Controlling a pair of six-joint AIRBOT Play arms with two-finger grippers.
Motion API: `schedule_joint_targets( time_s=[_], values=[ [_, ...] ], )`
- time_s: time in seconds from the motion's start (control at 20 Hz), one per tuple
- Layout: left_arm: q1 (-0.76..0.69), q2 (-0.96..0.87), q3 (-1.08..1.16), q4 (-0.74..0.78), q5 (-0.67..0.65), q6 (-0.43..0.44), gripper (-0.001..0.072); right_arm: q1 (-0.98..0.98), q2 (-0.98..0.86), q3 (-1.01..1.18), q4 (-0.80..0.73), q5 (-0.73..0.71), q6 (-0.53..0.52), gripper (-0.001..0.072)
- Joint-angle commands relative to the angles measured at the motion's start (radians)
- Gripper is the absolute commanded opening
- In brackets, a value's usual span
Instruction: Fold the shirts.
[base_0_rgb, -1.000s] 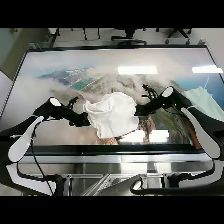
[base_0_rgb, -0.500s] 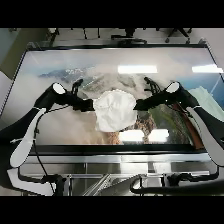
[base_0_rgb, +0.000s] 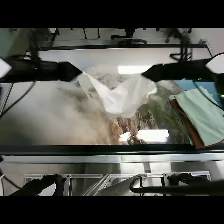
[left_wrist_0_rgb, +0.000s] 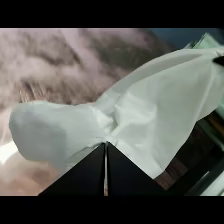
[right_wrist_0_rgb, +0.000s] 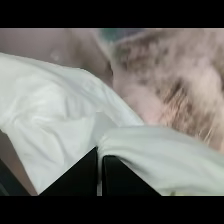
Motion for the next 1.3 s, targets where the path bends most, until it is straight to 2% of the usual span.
schedule_joint_targets(
  time_s=[0.0, 0.25, 0.35, 0.45, 0.6, 0.8, 0.95, 1.0, 1.05, 1.1, 1.25],
  values=[
    [0.0, 0.149, 0.156, 0.064, 0.004, -0.013, 0.0014, 0.0, 0.106, 0.173, -0.015, -0.014, 0.0, 0.0018],
    [0.0, 0.316, 0.34, 0.464, 0.005, -0.126, 0.0014, 0.0, 0.176, 0.353, -0.142, -0.092, -0.007, 0.0018],
    [0.0, 0.343, 0.346, 0.55, 0.0, -0.138, 0.0014, 0.0, 0.155, 0.36, -0.163, -0.077, -0.008, 0.0019],
    [-0.001, 0.335, 0.265, 0.547, 0.001, -0.137, 0.0014, 0.0, 0.061, 0.348, -0.135, -0.011, -0.011, 0.0019],
    [-0.012, 0.249, 0.057, 0.522, -0.005, -0.138, 0.0014, 0.009, -0.159, 0.285, -0.002, 0.109, -0.019, 0.0019],
    [-0.013, 0.077, -0.257, 0.483, 0.038, -0.136, 0.0014, 0.086, -0.454, 0.172, 0.008, 0.117, -0.019, 0.0019],
    [-0.006, -0.06, -0.395, 0.36, 0.104, -0.071, 0.0015, 0.138, -0.648, 0.168, 0.011, 0.083, -0.021, 0.0023],
    [0.001, -0.106, -0.417, 0.313, 0.113, -0.046, 0.0015, 0.142, -0.683, 0.169, 0.011, 0.068, -0.021, 0.0072],
    [0.011, -0.151, -0.421, 0.273, 0.105, -0.021, 0.0015, 0.138, -0.694, 0.17, 0.01, 0.067, -0.008, 0.0195],
    [0.027, -0.185, -0.413, 0.247, 0.085, 0.003, 0.0016, 0.124, -0.687, 0.175, 0.01, 0.081, 0.011, 0.0249],
    [0.118, -0.262, -0.284, 0.225, -0.113, 0.052, 0.0023, 0.019, -0.59, 0.201, -0.033, 0.236, 0.119, 0.0253]
  ],
)
